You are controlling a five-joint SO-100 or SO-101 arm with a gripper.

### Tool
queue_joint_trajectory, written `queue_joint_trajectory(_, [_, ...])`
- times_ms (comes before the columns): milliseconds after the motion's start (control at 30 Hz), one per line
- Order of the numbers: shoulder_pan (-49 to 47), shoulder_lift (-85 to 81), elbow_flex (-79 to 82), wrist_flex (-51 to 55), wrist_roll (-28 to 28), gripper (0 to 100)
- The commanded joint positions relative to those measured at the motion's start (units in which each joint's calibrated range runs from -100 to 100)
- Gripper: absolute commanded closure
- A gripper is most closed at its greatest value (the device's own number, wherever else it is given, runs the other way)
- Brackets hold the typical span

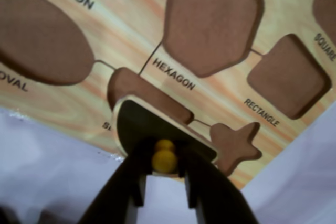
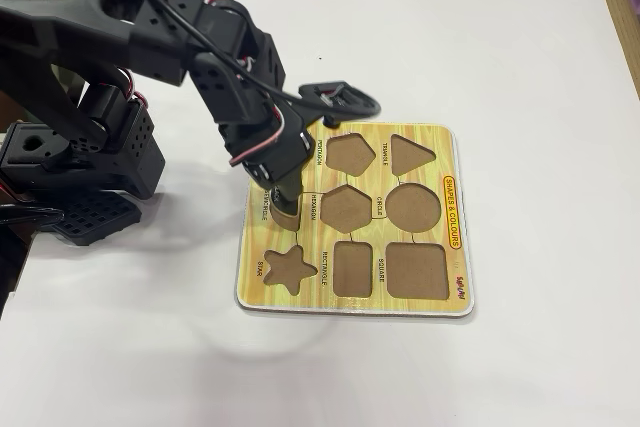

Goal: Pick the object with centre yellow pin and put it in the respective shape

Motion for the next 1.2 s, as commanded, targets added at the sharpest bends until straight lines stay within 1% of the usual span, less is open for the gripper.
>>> queue_joint_trajectory(0, [0.52,2.39,-5.58,-0.84,-0.04,99])
queue_joint_trajectory(233, [0.22,5.90,-7.19,-0.84,-0.15,99])
queue_joint_trajectory(567, [-0.75,6.32,-6.38,-0.84,-0.51,99])
queue_joint_trajectory(733, [-2.41,6.40,-6.29,-3.69,-0.67,99])
queue_joint_trajectory(900, [-2.51,9.42,-6.74,-4.03,-0.67,99])
queue_joint_trajectory(1167, [-2.51,9.42,-6.47,-3.34,-0.67,99])
